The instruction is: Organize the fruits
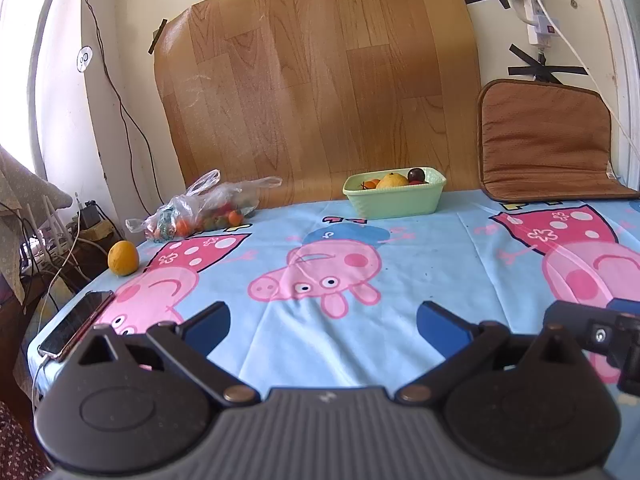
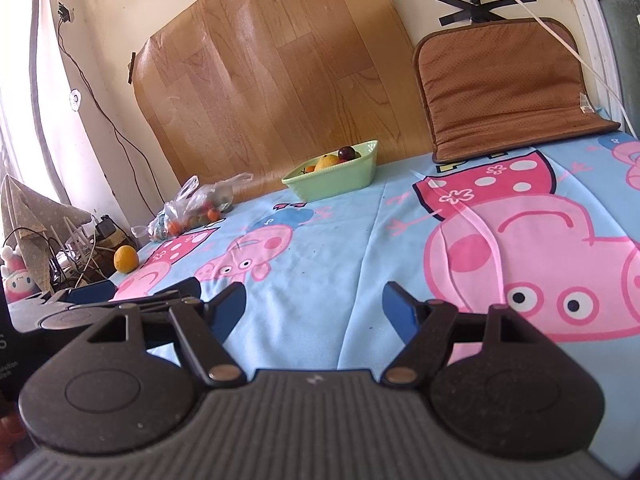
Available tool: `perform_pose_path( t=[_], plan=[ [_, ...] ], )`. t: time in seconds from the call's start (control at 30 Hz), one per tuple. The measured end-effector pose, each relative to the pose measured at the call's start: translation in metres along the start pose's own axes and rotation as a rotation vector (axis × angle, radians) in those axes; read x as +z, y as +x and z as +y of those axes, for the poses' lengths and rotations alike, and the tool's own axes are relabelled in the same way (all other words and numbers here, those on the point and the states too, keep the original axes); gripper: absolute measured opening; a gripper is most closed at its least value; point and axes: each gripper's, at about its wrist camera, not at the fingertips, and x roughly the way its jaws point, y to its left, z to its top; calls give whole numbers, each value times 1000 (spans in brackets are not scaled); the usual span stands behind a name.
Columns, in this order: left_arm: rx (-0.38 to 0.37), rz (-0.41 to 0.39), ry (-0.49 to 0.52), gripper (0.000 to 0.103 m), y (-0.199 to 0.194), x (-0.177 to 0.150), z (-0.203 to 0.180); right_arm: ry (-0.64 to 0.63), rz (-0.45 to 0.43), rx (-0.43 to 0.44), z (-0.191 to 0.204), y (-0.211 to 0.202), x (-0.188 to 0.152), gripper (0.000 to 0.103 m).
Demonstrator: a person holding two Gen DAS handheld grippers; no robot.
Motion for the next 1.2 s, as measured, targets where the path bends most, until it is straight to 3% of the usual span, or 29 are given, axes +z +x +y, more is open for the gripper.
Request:
perform_pose_path(
  t=[1.2],
  plan=[
    [-44, 11, 13, 103, -2, -2, -7, 8, -10, -12, 1, -2, -1, 77]
  ],
)
